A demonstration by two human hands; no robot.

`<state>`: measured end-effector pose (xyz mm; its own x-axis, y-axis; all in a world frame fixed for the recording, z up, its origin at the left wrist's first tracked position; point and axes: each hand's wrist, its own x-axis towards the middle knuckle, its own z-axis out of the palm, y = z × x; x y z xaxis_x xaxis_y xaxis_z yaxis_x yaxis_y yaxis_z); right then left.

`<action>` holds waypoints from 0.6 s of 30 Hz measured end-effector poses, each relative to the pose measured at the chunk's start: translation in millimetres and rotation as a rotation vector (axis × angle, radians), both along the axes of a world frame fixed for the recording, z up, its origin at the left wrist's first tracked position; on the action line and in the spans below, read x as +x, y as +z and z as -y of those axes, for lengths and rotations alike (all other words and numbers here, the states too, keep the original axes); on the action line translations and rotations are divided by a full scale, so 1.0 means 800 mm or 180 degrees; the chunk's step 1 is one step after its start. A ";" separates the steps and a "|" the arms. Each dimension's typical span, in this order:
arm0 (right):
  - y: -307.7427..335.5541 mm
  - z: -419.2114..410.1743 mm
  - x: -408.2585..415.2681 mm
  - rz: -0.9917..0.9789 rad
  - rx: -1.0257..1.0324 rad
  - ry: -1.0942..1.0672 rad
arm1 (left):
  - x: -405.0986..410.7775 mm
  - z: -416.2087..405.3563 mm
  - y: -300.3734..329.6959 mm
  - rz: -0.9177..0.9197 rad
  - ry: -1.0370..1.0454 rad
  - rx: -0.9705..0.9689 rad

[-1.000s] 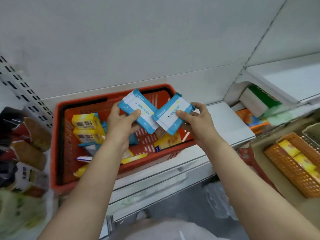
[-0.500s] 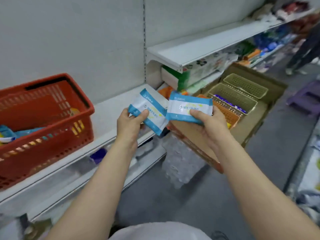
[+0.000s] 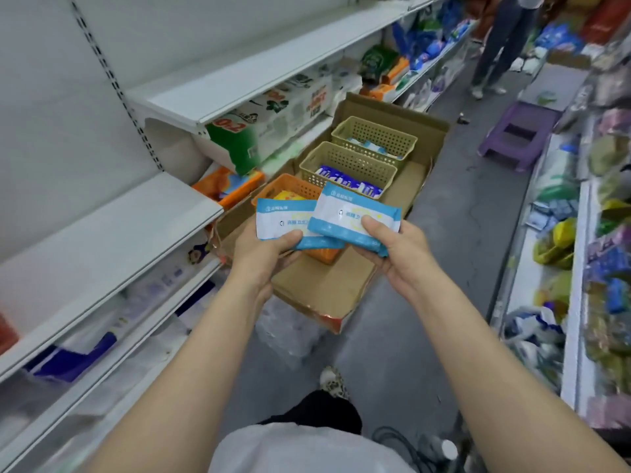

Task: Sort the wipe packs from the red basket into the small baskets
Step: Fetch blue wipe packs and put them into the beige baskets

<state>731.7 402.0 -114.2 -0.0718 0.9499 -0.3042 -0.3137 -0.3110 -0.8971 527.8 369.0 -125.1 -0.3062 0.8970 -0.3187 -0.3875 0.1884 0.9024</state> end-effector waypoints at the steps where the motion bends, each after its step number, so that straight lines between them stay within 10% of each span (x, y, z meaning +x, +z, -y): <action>1: -0.003 -0.019 0.010 0.0055 0.0003 -0.0002 | 0.013 -0.021 -0.005 -0.0023 -0.0028 -0.0008; 18: -0.016 -0.334 0.103 0.0625 -0.0577 0.0509 | 0.107 -0.318 -0.023 -0.0291 -0.0235 -0.0620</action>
<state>814.4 669.6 -126.9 -0.1392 0.8602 -0.4906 -0.0741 -0.5031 -0.8610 613.3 623.1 -143.8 -0.2775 0.8423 -0.4621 -0.2846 0.3874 0.8769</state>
